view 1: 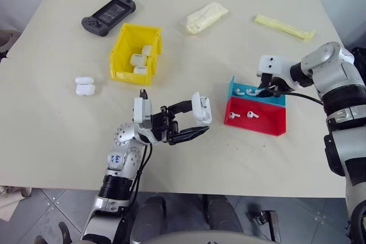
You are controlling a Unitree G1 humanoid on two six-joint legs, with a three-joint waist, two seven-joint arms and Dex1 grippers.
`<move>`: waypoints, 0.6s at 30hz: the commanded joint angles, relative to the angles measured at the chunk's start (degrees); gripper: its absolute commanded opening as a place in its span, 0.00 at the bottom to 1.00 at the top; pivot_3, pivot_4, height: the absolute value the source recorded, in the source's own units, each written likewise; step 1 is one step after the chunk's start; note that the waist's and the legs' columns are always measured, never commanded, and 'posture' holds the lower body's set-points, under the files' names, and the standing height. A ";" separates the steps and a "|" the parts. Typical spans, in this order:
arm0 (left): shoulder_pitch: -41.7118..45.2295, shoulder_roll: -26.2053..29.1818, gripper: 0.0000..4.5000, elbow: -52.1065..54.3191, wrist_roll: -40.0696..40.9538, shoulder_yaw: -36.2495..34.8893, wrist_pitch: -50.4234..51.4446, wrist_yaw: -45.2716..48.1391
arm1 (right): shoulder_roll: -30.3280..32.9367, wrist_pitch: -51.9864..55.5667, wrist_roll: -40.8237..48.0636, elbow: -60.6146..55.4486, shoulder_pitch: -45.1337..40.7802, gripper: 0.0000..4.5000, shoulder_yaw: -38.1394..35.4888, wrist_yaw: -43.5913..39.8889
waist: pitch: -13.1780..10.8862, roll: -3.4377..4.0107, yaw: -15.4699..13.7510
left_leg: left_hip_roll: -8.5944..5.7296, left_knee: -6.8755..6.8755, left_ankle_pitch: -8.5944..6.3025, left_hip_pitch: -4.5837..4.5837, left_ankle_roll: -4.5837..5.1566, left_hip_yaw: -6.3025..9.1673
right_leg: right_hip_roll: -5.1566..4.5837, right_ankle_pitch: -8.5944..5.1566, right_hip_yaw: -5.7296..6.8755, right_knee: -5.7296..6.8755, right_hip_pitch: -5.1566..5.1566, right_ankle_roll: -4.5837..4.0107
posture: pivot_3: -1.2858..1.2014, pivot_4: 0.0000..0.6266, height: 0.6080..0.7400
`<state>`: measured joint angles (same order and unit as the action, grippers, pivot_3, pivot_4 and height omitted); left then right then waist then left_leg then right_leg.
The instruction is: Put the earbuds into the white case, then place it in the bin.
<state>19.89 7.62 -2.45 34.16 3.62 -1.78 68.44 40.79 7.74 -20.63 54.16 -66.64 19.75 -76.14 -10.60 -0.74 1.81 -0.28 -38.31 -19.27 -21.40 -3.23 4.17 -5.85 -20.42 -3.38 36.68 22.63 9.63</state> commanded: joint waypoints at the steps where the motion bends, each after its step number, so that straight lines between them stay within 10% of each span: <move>1: 0.28 -0.17 0.60 1.79 0.38 0.42 -0.34 0.11 | -0.43 0.42 0.25 -0.72 0.89 0.31 0.20 -0.22 | 0.00 0.00 0.01 | 0.00 0.00 0.00 0.00 0.00 0.00 | 0.00 0.00 0.00 0.00 0.00 0.00 | 0.52 0.24 1.00; 11: 0.04 -0.17 0.60 1.91 0.30 0.42 -0.57 0.09 | -0.09 -0.12 -0.64 -0.33 1.01 0.31 1.02 0.04 | 0.00 0.00 0.00 | 0.00 0.00 0.00 0.01 0.00 0.00 | 0.00 0.00 0.00 0.01 0.00 0.00 | 0.52 0.24 1.00; 18: 0.15 -0.10 0.60 1.90 0.35 0.38 -0.50 0.13 | 0.05 0.22 -0.20 -1.48 1.45 0.11 0.85 -0.70 | 0.00 0.00 -0.01 | 0.00 -0.02 0.00 0.01 0.00 0.00 | 0.00 0.00 0.00 0.03 0.00 0.00 | 0.52 0.24 1.00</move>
<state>19.86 7.64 -2.45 34.16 3.63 -1.79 68.41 40.64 7.65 -20.58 53.43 -66.44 20.07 -76.41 -10.60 -0.74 1.80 -0.28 -38.32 -19.27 -21.39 -3.23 4.17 -5.86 -20.42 -3.38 36.70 22.63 9.63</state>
